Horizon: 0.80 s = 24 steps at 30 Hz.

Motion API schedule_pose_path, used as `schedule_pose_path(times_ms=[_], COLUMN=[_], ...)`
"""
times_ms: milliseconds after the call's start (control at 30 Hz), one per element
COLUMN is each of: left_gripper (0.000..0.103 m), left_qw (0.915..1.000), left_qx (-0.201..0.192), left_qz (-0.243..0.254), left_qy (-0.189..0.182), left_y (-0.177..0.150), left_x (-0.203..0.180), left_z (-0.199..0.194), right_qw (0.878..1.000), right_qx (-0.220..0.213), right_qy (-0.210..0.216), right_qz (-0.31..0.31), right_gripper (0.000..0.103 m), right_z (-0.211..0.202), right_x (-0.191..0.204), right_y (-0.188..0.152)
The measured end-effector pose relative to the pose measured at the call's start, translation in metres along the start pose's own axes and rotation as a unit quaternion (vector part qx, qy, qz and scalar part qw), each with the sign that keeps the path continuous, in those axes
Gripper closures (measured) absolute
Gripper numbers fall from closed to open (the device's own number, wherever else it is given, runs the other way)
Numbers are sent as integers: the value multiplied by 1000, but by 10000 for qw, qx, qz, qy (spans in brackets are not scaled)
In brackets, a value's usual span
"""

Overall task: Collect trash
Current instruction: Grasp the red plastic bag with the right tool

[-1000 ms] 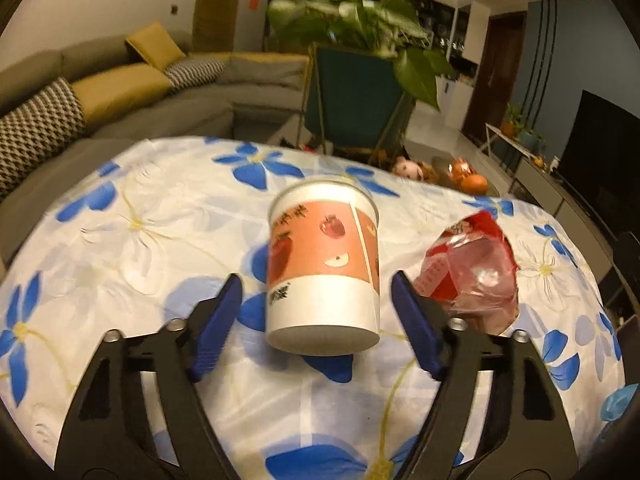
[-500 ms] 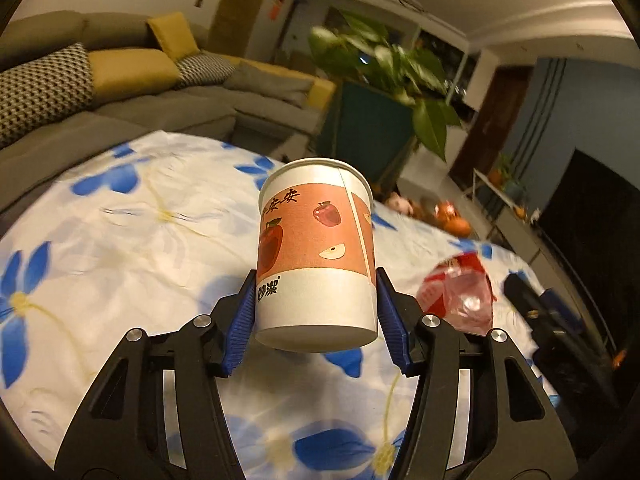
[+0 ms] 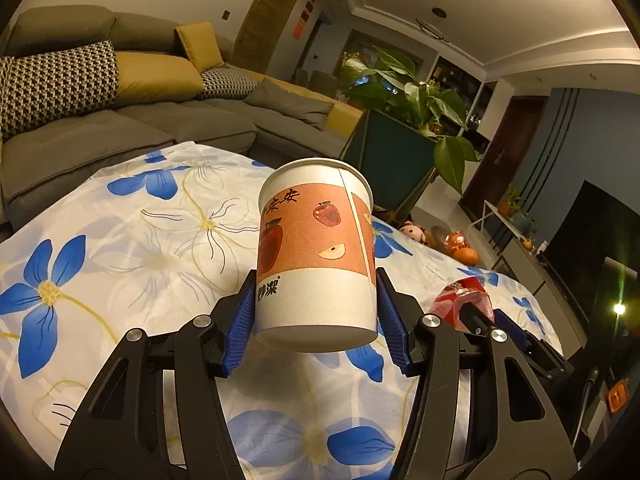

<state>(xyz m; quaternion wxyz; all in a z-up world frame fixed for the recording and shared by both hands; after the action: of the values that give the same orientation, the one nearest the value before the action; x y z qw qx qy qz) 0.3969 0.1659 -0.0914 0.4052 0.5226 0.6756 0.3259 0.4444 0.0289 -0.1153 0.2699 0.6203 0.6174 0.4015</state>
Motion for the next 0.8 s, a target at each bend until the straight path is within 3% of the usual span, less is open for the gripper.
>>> schedule_pose_path(times_ms=[67,467,800], left_gripper=[48,48,48], left_qw=[10000,10000,9997], left_qx=[6,47,68], left_qz=[7,-12,24], left_qy=[-5,-17,-248], left_y=[-1,-5,-20], left_x=[1,3,-7], left_z=[0,2,-24], right_qw=[10000,10000,9986], right_qx=[27,-79,-519], right_qy=[-7,-8,-8], right_qz=[-17,8,-28], right_gripper=[70,81,82], right_z=[1,-12,-75], right_x=[0,-3,-21], right_y=[0,-1,-5])
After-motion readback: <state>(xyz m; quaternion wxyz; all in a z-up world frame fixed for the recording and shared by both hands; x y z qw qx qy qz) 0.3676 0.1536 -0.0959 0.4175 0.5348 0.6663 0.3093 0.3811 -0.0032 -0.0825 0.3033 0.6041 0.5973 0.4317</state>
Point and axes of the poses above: each gripper's, at about its wrist camera, not at the fingertips, and z roughly the way its jaws point, x to its left, y to its top, the point moved 5 cm from there along z, roughly the way its jaws point, and after that the axes turned 11 degrees about z, right-handed, at the moved point
